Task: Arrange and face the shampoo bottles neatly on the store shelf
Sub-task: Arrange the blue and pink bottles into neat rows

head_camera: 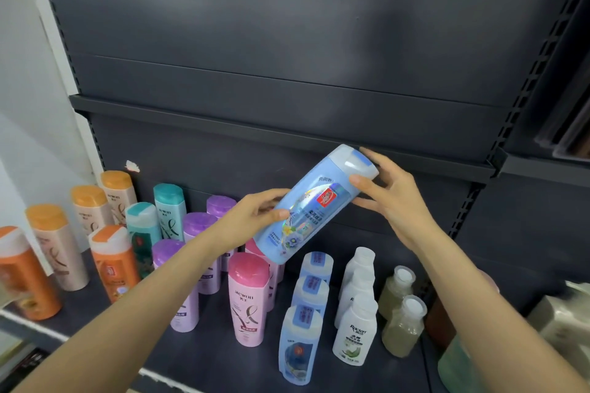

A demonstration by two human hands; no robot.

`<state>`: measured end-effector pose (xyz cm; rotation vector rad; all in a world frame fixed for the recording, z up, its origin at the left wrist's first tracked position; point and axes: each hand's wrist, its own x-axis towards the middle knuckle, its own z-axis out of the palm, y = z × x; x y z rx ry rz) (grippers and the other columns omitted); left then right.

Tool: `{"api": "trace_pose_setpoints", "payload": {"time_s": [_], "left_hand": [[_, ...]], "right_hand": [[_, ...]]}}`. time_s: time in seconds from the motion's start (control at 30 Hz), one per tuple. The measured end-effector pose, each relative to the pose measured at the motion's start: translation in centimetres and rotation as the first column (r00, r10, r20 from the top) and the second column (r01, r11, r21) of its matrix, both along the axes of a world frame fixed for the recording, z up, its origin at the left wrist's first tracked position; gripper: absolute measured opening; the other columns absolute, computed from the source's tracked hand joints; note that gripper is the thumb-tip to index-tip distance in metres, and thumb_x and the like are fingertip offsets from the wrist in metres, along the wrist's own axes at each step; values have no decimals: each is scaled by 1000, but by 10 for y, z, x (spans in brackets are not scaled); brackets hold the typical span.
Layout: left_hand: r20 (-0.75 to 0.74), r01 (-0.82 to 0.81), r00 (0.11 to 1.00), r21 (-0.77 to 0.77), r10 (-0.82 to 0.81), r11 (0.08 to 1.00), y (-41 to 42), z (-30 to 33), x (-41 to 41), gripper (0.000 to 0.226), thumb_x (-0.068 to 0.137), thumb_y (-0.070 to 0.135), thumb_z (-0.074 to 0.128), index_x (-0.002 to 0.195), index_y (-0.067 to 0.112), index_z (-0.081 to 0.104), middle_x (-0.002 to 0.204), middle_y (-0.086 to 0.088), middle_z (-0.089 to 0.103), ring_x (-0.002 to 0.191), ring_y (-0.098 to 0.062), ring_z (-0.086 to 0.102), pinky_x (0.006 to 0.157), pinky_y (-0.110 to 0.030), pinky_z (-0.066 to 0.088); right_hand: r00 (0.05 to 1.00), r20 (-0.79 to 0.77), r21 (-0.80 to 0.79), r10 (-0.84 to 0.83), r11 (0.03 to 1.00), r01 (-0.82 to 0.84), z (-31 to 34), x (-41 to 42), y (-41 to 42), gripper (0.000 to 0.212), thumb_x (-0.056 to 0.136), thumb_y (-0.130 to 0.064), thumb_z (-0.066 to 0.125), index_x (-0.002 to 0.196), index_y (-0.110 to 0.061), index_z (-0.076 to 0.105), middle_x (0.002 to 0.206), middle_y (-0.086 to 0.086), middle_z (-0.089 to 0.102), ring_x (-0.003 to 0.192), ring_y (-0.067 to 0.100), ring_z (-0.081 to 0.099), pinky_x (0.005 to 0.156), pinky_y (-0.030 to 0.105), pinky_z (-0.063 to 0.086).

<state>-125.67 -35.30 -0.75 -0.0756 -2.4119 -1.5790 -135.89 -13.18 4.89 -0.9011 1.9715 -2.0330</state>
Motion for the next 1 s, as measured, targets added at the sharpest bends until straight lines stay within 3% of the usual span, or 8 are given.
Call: {"api": "trace_pose_setpoints", "payload": {"time_s": [0.17,0.27,0.4,0.53,0.6,0.73,0.87,1.0], "left_hand": [[-18,-47,999,25,48,999,4,-8,-11,38,89,14,61,126,19,54,116,-1,66,105,-11,63,91,-29,52],[-55,-152,988,-194,144,969,3,-15,-22,38,86,21,66,122,25,55,114,5,66,97,6,61,91,-21,49],[-26,-222,964,-631,266,743,-6,-28,-24,50,88,36,61,135,25,45,125,1,55,114,-14,53,93,-36,48],[75,-153,921,-832,382,533,-12,-35,-16,54,89,46,55,138,28,41,127,2,48,120,-18,46,84,-34,45],[138,-95,914,-841,380,533,-15,-40,-15,60,84,52,58,138,32,40,132,6,45,123,-16,42,85,-36,46],[234,-4,912,-816,337,578,-19,-47,-14,65,80,56,60,137,34,41,136,9,40,126,-14,39,92,-40,47],[232,22,920,-834,315,551,-22,-52,-13,61,82,60,54,136,35,43,137,9,42,125,-14,42,92,-44,48],[226,13,925,-823,305,568,-23,-57,-12,57,84,58,52,136,35,44,138,10,42,126,-14,42,93,-41,47]], "right_hand": [[994,-30,-56,-105,993,104,1,-2,-10,42,83,-6,68,120,-23,60,111,2,66,90,9,68,64,28,59],[982,-67,-53,-179,983,176,-5,-6,-19,43,82,-7,70,118,-30,62,108,3,67,94,21,67,71,40,60],[951,-167,-21,-261,965,261,-17,-18,-26,48,79,-10,73,121,-30,62,107,-5,67,91,17,65,73,33,56],[917,-276,29,-288,951,307,-30,-30,-30,52,79,-9,73,124,-29,60,114,-4,63,100,9,61,85,21,51],[908,-312,55,-281,948,312,-36,-36,-31,53,79,-7,73,126,-27,59,114,-5,62,100,7,59,85,13,48],[916,-330,137,-229,948,286,-53,-46,-35,54,79,-5,72,126,-28,59,112,-7,60,100,9,58,89,22,48],[930,-317,217,-185,941,261,-74,-57,-41,53,79,-5,72,126,-24,59,118,-4,61,106,12,59,94,27,49],[949,-289,318,-127,922,221,-94,-64,-48,55,77,-4,74,127,-22,59,121,-4,60,109,9,56,97,21,44]]}}
